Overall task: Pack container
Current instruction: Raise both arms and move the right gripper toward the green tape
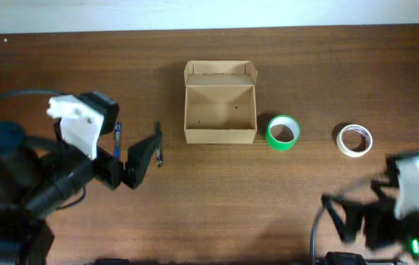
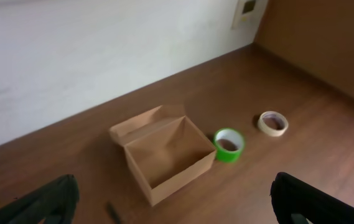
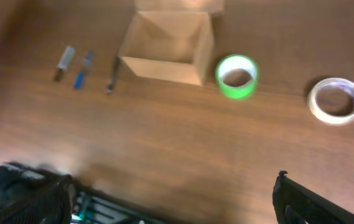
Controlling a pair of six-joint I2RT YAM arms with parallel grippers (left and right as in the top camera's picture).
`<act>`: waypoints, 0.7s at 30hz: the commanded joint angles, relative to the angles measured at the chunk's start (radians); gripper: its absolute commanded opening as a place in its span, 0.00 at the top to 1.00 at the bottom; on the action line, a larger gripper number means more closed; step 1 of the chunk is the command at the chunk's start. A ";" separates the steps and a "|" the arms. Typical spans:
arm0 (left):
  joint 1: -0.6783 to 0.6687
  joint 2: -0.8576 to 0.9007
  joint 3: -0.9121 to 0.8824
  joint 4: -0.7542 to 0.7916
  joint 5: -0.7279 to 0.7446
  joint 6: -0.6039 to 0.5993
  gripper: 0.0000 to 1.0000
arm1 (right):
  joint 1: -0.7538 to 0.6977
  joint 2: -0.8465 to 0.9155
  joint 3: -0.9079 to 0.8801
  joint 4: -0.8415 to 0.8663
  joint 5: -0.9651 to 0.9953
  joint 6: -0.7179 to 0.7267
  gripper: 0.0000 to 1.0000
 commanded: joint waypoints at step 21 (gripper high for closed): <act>-0.088 0.542 0.402 0.057 -0.509 0.064 0.01 | 0.226 0.892 0.596 0.232 0.246 -0.026 0.01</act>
